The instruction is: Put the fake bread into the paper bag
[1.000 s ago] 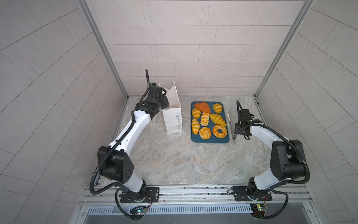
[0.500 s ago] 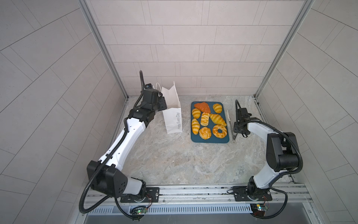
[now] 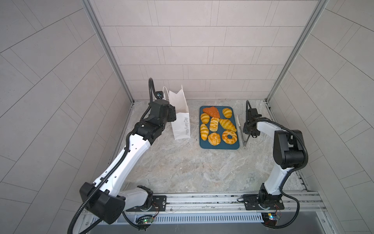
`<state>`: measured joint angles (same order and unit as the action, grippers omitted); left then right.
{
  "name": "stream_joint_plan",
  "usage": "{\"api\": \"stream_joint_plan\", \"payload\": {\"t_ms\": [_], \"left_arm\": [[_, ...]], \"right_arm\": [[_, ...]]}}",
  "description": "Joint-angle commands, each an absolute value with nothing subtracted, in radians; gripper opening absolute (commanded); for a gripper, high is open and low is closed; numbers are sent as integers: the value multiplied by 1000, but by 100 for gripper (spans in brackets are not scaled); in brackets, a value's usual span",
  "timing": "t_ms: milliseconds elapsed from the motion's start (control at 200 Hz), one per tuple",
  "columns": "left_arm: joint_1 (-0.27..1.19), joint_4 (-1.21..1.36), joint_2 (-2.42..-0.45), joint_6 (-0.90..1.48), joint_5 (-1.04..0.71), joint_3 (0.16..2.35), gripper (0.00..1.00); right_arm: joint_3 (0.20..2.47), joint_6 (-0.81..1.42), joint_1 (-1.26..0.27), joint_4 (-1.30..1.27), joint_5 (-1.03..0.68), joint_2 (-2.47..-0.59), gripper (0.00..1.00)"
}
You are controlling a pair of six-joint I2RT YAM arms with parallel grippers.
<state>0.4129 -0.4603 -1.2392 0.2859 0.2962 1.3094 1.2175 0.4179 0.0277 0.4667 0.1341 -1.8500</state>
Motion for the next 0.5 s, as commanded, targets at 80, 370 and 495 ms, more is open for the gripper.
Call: {"api": "stream_joint_plan", "payload": {"t_ms": [80, 370, 495], "left_arm": [[420, -442, -1179, 252, 356, 1296, 73], [484, -426, -1149, 215, 409, 1307, 73], [545, -423, -1161, 169, 445, 1344, 73]], "right_arm": [[1238, 438, 50, 531, 97, -1888, 27], [1226, 423, 62, 536, 74, -1832, 8], [1224, 399, 64, 557, 74, -1744, 3]]}}
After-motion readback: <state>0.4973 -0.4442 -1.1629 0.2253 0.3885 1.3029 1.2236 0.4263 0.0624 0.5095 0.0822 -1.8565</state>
